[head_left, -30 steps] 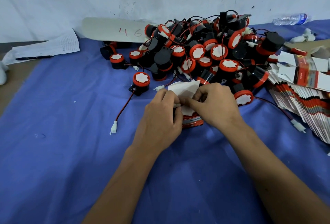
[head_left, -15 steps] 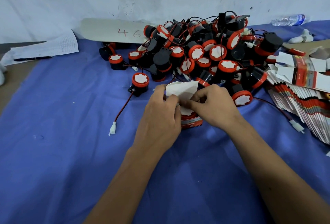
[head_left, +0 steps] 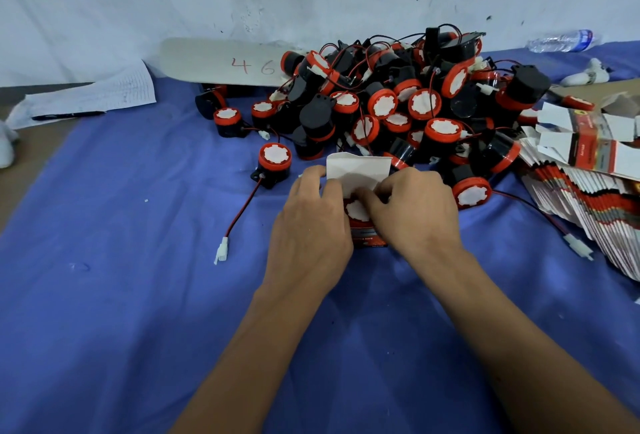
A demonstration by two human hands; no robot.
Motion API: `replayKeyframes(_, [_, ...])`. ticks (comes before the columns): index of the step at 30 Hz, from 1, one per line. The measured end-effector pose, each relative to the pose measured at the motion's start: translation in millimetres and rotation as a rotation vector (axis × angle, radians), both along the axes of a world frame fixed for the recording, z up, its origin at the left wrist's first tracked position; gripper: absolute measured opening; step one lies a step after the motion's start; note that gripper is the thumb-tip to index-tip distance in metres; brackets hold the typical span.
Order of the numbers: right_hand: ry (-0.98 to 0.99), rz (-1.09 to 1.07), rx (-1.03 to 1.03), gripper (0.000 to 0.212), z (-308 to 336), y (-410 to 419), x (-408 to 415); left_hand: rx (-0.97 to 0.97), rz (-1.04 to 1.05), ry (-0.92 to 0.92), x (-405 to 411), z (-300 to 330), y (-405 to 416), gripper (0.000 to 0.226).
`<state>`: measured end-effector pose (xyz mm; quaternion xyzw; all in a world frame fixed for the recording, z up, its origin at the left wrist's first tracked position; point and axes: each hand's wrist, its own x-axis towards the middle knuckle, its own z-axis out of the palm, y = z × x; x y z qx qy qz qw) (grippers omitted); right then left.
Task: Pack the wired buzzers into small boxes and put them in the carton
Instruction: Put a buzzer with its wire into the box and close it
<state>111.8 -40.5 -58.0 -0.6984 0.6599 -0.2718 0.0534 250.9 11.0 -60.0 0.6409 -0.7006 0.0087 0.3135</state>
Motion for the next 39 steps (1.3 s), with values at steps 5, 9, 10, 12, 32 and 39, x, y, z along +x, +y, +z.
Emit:
replayKeyframes(5, [-0.099,-0.062,-0.061,0.034,1.2,0.1,-0.6,0.031,-0.021,0.005,-2.4,-0.6,-5.0,0.020])
replayKeyframes(9, [-0.163,-0.031,-0.033,0.029,-0.6,0.0,-1.4,0.046,0.004,0.037,-5.1,-1.5,-6.9,0.021])
replayKeyframes(10, [-0.160,-0.025,-0.037,0.028,-0.2,0.0,-1.5,0.050,0.014,0.038,-5.9,-1.5,-6.9,0.021])
replayKeyframes(12, [-0.149,-0.003,-0.041,0.025,1.1,0.3,-2.0,0.052,0.035,0.034,-6.2,-0.7,-7.3,0.022])
replayKeyframes(32, [0.248,0.472,-0.057,0.042,20.1,4.0,-13.5,-0.068,-0.144,0.531,10.3,-12.4,0.1,0.045])
replayKeyframes(39, [0.331,0.467,-0.122,0.045,15.7,10.4,-13.4,-0.008,-0.245,0.542,26.0,-20.6,1.4,0.052])
